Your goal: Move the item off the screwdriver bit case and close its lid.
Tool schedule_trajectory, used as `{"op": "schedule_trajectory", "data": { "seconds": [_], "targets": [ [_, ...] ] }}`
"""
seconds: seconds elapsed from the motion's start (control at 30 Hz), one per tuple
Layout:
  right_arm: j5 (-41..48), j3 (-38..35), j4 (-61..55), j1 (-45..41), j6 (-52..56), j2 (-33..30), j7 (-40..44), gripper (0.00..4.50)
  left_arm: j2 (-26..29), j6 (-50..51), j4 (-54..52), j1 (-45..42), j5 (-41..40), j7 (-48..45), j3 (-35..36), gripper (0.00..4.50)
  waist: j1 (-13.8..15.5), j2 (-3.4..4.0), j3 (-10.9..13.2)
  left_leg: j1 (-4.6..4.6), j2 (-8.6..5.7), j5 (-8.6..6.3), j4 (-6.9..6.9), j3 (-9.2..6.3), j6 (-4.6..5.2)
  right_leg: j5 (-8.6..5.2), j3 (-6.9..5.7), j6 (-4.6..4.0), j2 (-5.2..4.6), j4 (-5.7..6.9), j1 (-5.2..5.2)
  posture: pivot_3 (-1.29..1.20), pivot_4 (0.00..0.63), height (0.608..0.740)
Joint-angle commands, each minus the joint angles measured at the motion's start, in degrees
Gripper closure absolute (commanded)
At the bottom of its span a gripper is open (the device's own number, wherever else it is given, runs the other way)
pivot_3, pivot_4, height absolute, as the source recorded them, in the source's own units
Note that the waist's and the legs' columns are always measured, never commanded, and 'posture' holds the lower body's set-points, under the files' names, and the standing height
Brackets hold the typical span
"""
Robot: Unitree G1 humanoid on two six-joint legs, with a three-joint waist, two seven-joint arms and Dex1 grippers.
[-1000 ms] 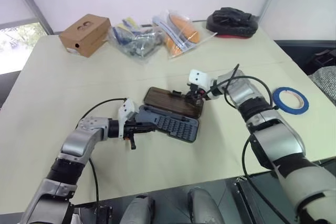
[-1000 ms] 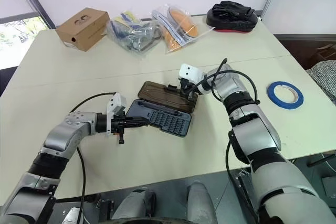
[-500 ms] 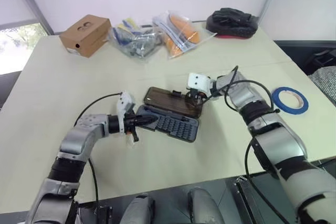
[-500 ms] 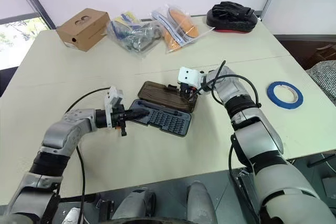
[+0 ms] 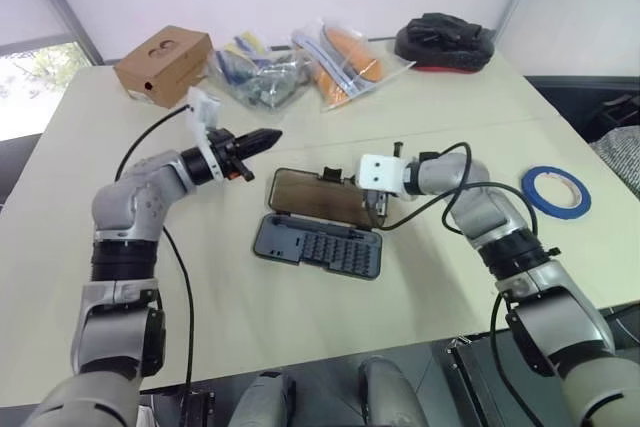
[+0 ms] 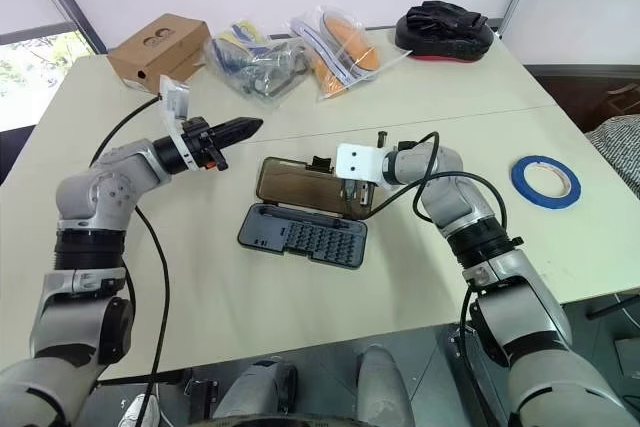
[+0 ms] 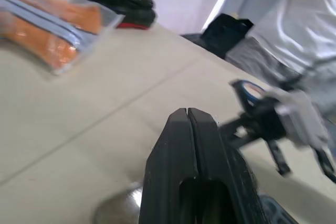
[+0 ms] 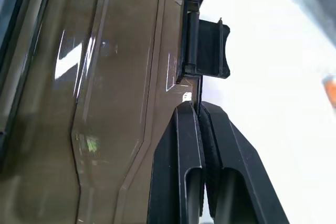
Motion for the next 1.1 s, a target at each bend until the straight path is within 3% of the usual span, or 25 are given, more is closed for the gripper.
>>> {"op": "schedule_trajectory", "data": {
  "seconds": [0.03,0.3,0.57,0.73,1.1],
  "targets": [
    [-0.83,-0.39,-4.0,-0.1,-1.02,0.09,-2.19,4.45,1.15,-3.42,6.62,-3.82,0.48,2.6,4.39,4.5,0.02,-0.02,0.01,0.0,0.0,0.0,0.0,0.0,0.0,0.0,0.0,0.0,0.0,0.0,0.0,0.0,0.15,0.74],
    [-1.75,-0.04,-8.34,0.97,-0.75,0.11,-3.3,4.45,2.43,-10.74,16.1,-1.66,7.73,-2.93,-0.83,4.5,0.04,-0.02,0.01,-0.01,-0.03,0.0,0.01,0.01,0.0,0.0,-0.01,0.0,-0.01,0.01,0.0,0.0,0.15,0.74],
    [-2.14,-0.2,-12.54,2.24,0.31,-0.21,-3.26,4.45,0.08,-16.48,20.54,1.62,14.29,-9.24,-7.88,4.5,0.17,-0.04,0.02,-0.05,-0.05,0.0,0.04,0.02,0.0,0.0,-0.02,0.0,0.0,0.02,0.0,0.0,0.15,0.74],
    [-1.16,-0.66,-15.11,3.46,3.3,-0.01,-2.16,4.45,-0.93,-18.14,23.4,-0.23,15.46,-10.2,-8.12,4.5,0.13,-0.04,0.02,-0.04,-0.05,0.0,0.03,0.02,0.0,0.0,-0.02,0.0,0.0,0.04,0.0,0.0,0.15,0.74],
    [4.9,-2.75,-3.47,-1.42,11.7,2.03,0.12,4.45,1.53,-5.21,1.74,4.89,9.31,-17.12,-9.97,4.5,-0.13,-0.07,0.05,-0.01,-0.02,0.0,0.04,0.02,0.0,0.0,0.0,0.0,-0.01,0.32,-0.03,0.0,0.15,0.74]
  ]
}}
